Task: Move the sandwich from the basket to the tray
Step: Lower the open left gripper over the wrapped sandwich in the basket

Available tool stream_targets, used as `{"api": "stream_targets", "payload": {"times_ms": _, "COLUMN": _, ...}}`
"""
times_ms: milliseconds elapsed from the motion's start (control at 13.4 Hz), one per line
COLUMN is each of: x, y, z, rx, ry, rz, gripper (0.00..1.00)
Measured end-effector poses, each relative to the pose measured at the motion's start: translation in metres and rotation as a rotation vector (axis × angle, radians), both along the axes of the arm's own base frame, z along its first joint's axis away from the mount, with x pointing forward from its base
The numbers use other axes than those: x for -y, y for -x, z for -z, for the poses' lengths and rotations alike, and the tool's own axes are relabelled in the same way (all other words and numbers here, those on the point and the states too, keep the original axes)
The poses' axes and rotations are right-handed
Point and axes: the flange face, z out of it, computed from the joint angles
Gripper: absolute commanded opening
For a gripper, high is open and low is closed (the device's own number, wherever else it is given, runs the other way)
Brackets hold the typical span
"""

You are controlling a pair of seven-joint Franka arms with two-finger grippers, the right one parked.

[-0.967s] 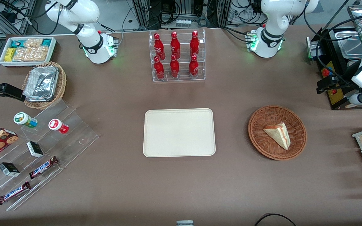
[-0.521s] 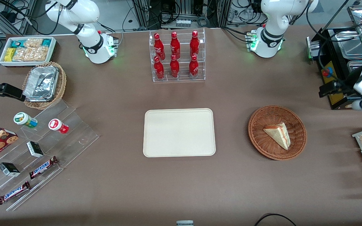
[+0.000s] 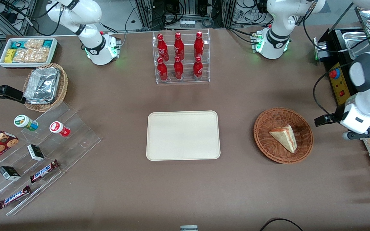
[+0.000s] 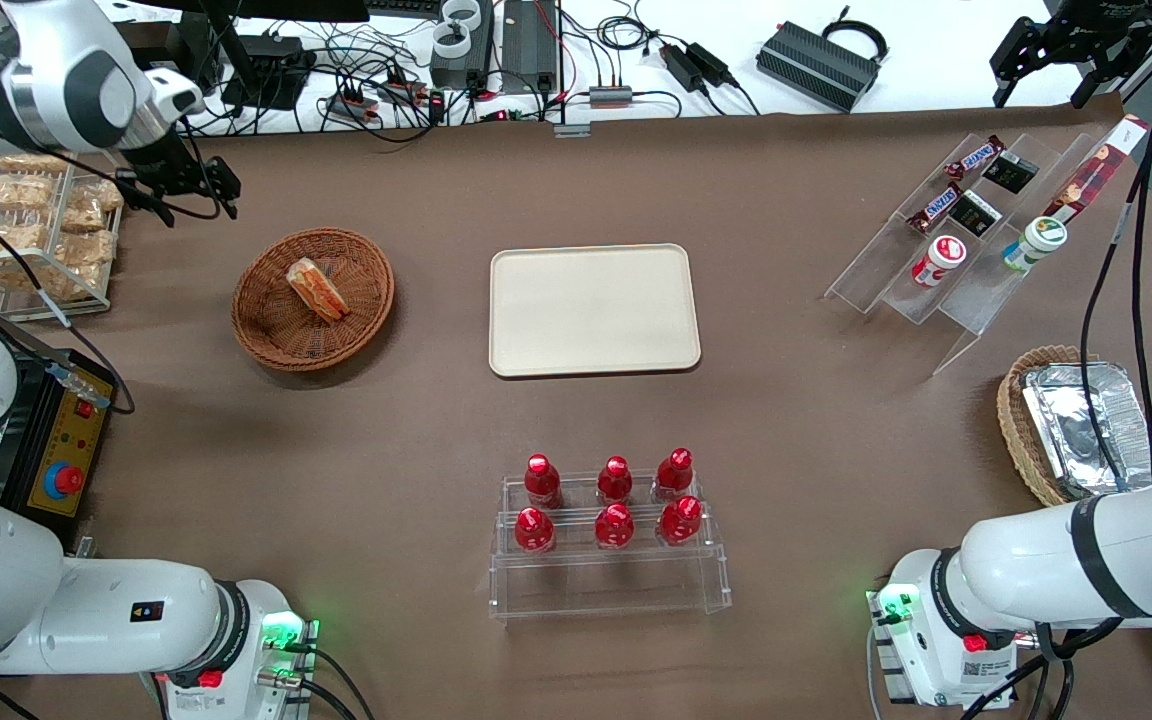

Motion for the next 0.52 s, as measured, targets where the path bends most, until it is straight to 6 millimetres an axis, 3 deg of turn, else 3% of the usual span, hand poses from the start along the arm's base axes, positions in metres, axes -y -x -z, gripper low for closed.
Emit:
{"api": "stream_targets", "payload": {"times_ms": 298, "x": 0.008, "y": 0.015, "z": 0.045, "rx": 0.036, "ry": -0.007, "rz": -0.172, "gripper": 1.0}}
{"api": "stream_targets", "payload": {"times_ms": 521, "x": 0.02, "y": 0.021, "z": 0.063, "rx": 0.068, "ry": -0.006, "rz": -0.252, "gripper": 1.0}}
